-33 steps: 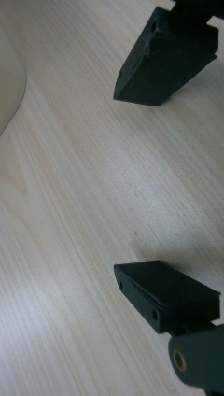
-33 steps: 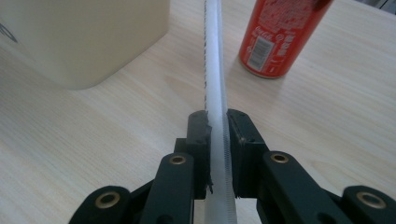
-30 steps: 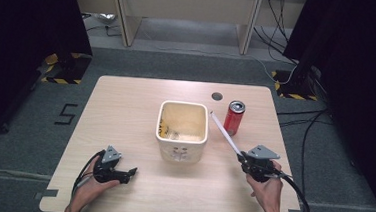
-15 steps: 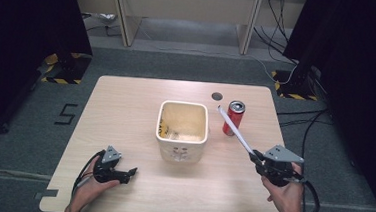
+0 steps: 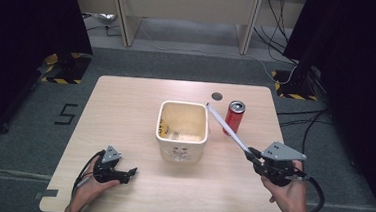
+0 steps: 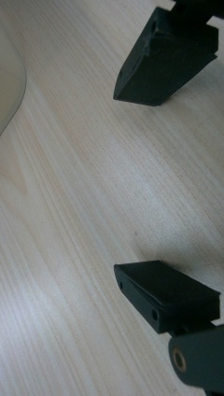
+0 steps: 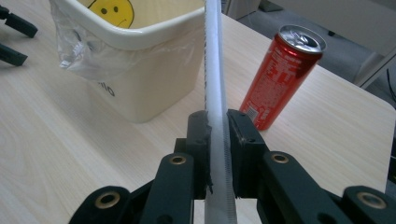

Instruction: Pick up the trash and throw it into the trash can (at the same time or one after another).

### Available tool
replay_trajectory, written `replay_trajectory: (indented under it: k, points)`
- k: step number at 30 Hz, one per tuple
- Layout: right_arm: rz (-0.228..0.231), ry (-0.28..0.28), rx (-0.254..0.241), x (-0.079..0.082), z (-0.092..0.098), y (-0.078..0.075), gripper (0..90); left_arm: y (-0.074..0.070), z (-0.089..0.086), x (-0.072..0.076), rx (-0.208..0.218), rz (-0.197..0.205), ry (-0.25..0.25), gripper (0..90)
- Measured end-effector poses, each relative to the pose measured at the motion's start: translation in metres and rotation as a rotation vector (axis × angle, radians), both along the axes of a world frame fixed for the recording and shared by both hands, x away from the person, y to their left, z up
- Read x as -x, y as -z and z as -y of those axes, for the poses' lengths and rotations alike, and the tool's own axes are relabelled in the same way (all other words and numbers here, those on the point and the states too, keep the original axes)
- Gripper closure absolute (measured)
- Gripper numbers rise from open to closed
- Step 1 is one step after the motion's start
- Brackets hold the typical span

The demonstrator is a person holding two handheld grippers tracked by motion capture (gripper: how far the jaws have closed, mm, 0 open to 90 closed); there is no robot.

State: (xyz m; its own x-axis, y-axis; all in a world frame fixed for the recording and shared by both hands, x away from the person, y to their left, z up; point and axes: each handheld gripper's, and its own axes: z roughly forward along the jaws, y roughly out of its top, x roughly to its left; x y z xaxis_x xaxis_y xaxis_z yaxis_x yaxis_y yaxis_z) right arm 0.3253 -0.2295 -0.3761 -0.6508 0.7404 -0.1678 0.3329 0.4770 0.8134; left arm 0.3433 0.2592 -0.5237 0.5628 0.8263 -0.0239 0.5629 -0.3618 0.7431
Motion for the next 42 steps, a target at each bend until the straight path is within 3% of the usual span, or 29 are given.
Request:
replay_trajectory:
  k: [12, 22, 33, 42]
  points:
    - [-0.032, -0.084, 0.023, -0.014, -0.025, -0.009, 79.7, 0.000, 0.000, 0.000, 0.000, 0.000, 0.000, 13.4]
    - [-0.067, -0.160, 0.090, -0.025, -0.049, -0.016, 79.7, 0.000, 0.000, 0.000, 0.000, 0.000, 0.000, 13.4]
    - [-0.104, -0.181, 0.128, -0.042, -0.068, -0.014, 79.4, 0.000, 0.000, 0.000, 0.000, 0.001, 0.000, 13.4]
    - [-0.096, -0.191, 0.126, -0.046, -0.077, -0.018, 77.7, 0.000, 0.000, 0.000, 0.000, -0.001, 0.000, 13.4]
